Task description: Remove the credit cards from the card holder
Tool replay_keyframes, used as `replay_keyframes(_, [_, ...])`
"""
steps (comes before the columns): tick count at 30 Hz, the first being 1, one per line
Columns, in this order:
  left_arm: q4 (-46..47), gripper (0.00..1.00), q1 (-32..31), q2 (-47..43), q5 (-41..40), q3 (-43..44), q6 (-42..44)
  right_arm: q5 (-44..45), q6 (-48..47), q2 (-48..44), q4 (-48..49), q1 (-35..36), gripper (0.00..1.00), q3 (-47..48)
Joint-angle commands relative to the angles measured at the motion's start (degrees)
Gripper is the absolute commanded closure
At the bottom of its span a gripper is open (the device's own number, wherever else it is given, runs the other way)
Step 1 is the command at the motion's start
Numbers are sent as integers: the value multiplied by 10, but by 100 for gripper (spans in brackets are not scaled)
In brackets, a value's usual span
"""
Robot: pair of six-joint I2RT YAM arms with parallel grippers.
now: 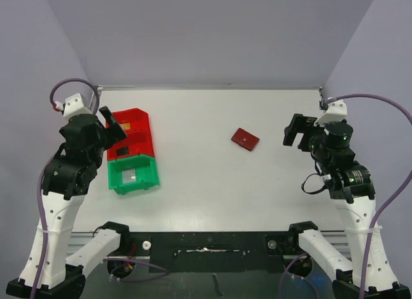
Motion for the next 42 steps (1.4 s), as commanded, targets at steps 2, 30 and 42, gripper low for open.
replay_keyframes(2, [70, 13, -6, -12, -5, -62, -28, -59, 36, -58, 69, -18, 2, -98])
replay_keyframes(30, [197, 9, -24, -7, 251, -262, -138, -147, 86, 498, 36, -38, 2, 140])
replay_keyframes(42, [181, 9, -25, -77, 254, -275, -155, -101, 62, 736, -10, -18, 2, 385])
